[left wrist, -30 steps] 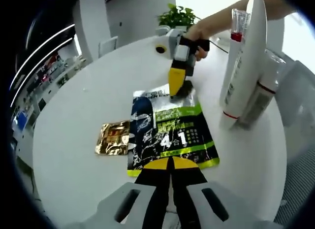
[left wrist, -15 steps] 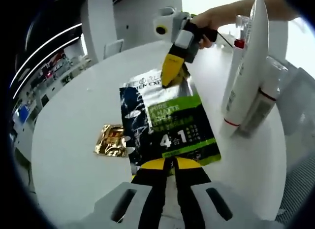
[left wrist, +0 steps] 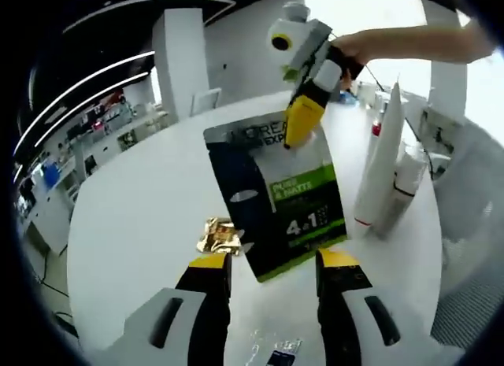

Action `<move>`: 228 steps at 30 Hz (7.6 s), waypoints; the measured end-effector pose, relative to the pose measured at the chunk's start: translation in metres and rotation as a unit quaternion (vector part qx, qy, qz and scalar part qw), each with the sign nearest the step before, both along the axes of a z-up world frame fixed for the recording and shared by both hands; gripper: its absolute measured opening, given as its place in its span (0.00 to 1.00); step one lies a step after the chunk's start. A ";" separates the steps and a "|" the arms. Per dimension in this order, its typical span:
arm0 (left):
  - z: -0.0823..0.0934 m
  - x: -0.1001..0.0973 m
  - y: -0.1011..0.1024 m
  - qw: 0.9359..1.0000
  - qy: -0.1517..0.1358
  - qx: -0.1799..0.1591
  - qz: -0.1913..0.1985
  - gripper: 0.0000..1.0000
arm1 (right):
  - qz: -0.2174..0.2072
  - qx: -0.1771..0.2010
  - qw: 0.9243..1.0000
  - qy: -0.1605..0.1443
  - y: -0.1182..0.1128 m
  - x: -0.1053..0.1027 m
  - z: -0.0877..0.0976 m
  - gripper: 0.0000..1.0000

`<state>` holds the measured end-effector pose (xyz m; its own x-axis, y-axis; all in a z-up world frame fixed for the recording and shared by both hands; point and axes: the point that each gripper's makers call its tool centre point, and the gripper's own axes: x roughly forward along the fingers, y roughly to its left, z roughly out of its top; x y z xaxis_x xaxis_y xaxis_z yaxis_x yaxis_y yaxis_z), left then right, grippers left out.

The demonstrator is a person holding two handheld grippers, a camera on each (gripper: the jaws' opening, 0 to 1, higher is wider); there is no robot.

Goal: Arrange the skincare products in the storage area until every visible bottle or jar stands upright without overlapping.

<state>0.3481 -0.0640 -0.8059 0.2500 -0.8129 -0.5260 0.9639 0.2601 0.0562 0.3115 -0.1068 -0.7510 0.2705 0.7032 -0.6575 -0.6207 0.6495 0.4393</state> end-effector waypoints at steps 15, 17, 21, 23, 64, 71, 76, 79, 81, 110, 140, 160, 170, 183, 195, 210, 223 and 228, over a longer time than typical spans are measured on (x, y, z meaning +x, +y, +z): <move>0.013 -0.014 0.019 0.998 -0.003 -0.019 -0.061 0.47 | 0.136 -0.063 0.988 -0.047 0.038 -0.039 0.031 0.01; 0.006 -0.024 0.016 0.995 -0.012 0.001 -0.094 0.42 | 0.143 -0.061 0.987 -0.052 0.042 -0.042 0.034 0.01; 0.001 -0.040 0.014 0.993 0.020 -0.013 -0.119 0.33 | 0.164 -0.055 0.984 -0.050 0.042 -0.041 0.037 0.01; -0.002 -0.043 0.017 0.992 0.014 -0.005 -0.129 0.28 | 0.171 -0.058 0.982 -0.049 0.029 -0.018 0.031 0.01; -0.022 -0.085 0.035 0.949 0.304 -0.019 -0.076 0.00 | 0.128 -0.231 0.953 -0.148 -0.006 0.005 0.026 0.25; -0.031 -0.086 0.032 0.925 0.379 -0.015 -0.033 0.00 | 0.124 -0.271 0.938 -0.179 -0.001 -0.005 0.030 0.26; -0.037 -0.086 0.027 0.913 0.407 -0.010 -0.018 0.00 | 0.146 -0.292 0.927 -0.183 0.010 -0.021 0.028 0.28; -0.039 -0.087 0.025 0.910 0.415 -0.008 -0.013 0.00 | 0.153 -0.303 0.921 -0.189 0.015 -0.026 0.027 0.29; -0.041 -0.088 0.023 0.908 0.419 -0.004 -0.009 0.00 | 0.161 -0.309 0.918 -0.190 0.020 -0.033 0.025 0.29; -0.052 -0.094 0.003 0.907 0.421 0.013 -0.007 0.00 | 0.062 -0.358 0.914 -0.184 0.038 -0.096 -0.076 0.22; -0.070 -0.103 0.014 0.906 0.417 0.066 -0.011 0.00 | -0.073 -0.303 0.938 -0.151 0.026 -0.086 -0.119 0.19; -0.062 -0.089 0.020 0.951 0.304 0.034 -0.037 0.25 | -0.087 -0.278 0.950 -0.116 0.028 -0.091 -0.130 0.17; -0.026 -0.057 0.007 0.976 0.214 -0.025 -0.018 0.29 | -0.114 -0.264 0.952 -0.102 0.027 -0.091 -0.131 0.17; -0.055 -0.050 -0.020 0.980 0.196 0.007 -0.036 0.29 | -0.102 -0.271 0.952 -0.094 0.028 -0.091 -0.131 0.17; -0.066 -0.051 -0.015 0.985 0.166 0.028 -0.039 0.26 | -0.104 -0.270 0.953 -0.091 0.028 -0.091 -0.131 0.17; -0.049 -0.044 -0.001 0.992 0.123 0.032 -0.026 0.30 | -0.096 -0.272 0.953 -0.089 0.028 -0.091 -0.131 0.17; -0.019 -0.013 0.068 0.995 0.088 0.008 0.045 0.34 | -0.078 -0.274 0.954 -0.091 0.024 -0.091 -0.123 0.24; -0.028 -0.022 0.073 0.997 0.060 0.041 0.012 0.37 | -0.094 -0.243 0.958 -0.120 0.032 -0.086 -0.099 0.25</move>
<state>0.3265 0.0091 -0.8339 0.1999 -0.7602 -0.6181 0.9587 0.2820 -0.0368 0.2259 -0.0752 -0.8496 0.5470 0.2538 -0.7977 -0.5186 0.8508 -0.0850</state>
